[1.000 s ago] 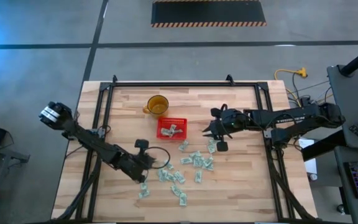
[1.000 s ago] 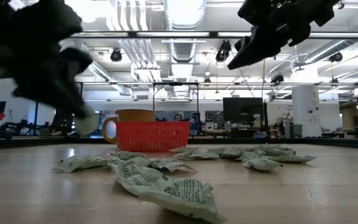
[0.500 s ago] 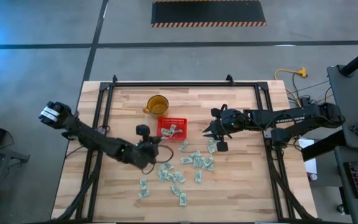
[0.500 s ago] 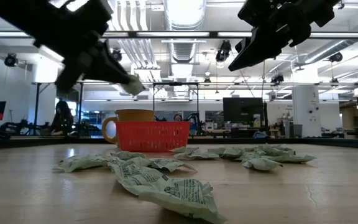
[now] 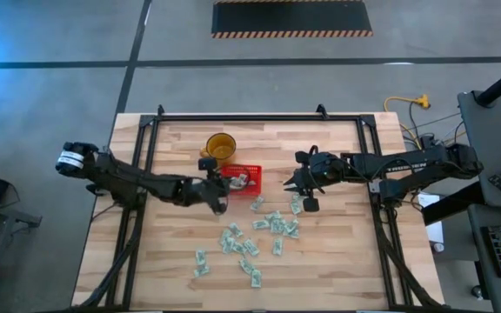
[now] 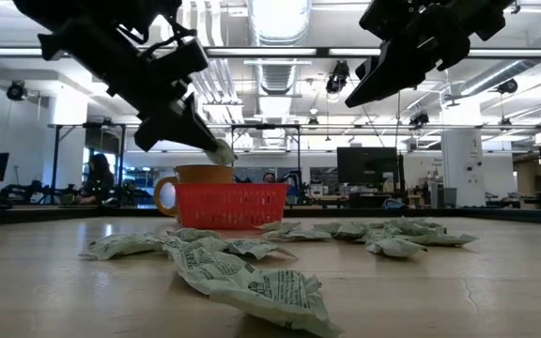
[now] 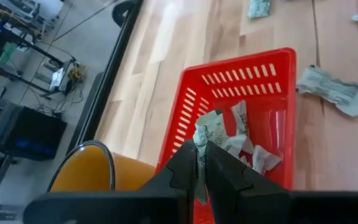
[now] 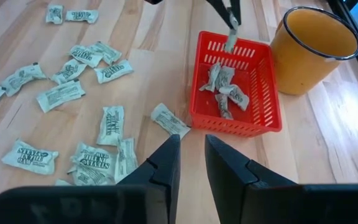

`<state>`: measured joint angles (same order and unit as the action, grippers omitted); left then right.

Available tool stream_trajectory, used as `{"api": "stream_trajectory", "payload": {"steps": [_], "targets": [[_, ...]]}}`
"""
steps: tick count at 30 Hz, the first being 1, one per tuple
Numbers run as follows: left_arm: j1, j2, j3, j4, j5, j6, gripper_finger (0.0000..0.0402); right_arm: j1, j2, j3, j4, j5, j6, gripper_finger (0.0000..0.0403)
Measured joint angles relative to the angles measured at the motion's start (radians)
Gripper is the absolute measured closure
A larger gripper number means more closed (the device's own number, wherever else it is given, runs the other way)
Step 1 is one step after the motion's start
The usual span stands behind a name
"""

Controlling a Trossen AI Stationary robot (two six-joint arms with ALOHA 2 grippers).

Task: Pick and place Stevia / Truvia into bins
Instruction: Put the gray stevia packet into the red basket

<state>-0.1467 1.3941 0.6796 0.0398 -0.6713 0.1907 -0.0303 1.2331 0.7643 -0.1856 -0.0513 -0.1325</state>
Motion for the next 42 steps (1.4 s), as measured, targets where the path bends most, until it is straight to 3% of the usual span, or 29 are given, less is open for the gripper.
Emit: {"api": "stream_trajectory", "payload": {"steps": [7,16,21,26,32,42], "targets": [[0.008,0.0,0.0,0.005,0.0,0.0,0.0373,0.0,0.0,-0.024,-0.043,-0.001,0.077,0.0338],[0.008,0.0,-0.001,0.005,-0.001,0.001,0.0283,0.0,0.0,-0.086,-0.051,0.0,0.135,0.0322],[0.008,0.0,-0.001,0.003,-0.002,0.001,0.0254,0.0,0.0,-0.116,-0.05,0.0,0.183,0.0317],[0.008,-0.003,-0.002,-0.006,-0.002,0.001,0.0249,0.0,0.005,-0.161,-0.05,0.013,0.21,0.0317],[0.007,-0.003,-0.002,-0.005,-0.003,0.0,0.0249,-0.013,0.03,-0.192,-0.046,0.16,0.186,0.0328],[-0.043,-0.026,-0.001,-0.007,-0.003,-0.001,0.0249,-0.083,0.148,-0.184,-0.025,0.15,0.186,0.0332]]}}
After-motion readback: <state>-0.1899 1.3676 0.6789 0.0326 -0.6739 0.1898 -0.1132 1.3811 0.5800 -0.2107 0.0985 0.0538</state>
